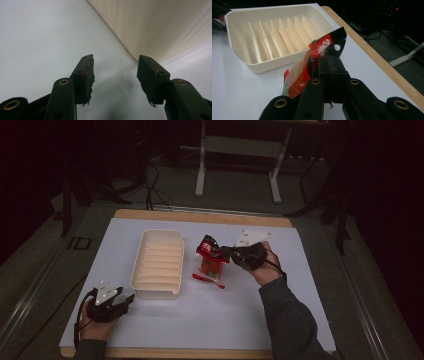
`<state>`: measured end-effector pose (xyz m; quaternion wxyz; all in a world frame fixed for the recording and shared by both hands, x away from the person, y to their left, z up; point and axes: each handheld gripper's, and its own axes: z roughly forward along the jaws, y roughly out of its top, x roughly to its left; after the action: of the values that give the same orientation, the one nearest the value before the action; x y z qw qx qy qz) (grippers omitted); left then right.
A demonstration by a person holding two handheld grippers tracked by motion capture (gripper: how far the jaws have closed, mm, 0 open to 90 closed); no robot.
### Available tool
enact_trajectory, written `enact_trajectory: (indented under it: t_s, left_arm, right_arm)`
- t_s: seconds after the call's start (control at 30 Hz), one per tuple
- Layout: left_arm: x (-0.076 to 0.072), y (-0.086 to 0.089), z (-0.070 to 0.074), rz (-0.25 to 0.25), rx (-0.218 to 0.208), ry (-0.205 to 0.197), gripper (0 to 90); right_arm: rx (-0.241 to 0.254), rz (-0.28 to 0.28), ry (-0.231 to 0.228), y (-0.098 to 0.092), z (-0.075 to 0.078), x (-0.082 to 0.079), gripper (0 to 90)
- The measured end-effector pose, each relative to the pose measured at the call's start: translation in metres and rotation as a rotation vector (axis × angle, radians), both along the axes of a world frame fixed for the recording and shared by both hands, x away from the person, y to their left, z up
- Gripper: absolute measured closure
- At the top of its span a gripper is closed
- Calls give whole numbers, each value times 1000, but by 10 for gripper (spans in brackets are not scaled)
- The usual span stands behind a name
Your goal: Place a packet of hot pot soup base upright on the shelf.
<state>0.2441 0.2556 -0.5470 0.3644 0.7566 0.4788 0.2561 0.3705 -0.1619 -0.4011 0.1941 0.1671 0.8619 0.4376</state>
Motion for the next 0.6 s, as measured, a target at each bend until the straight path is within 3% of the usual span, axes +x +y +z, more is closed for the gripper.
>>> enact_trajectory:
  t_s: [0.6]
  left_arm:
    - [0, 0, 0, -1, 1, -2, 476]
  right_arm:
    - [13, 54, -31, 12, 12, -2, 897]
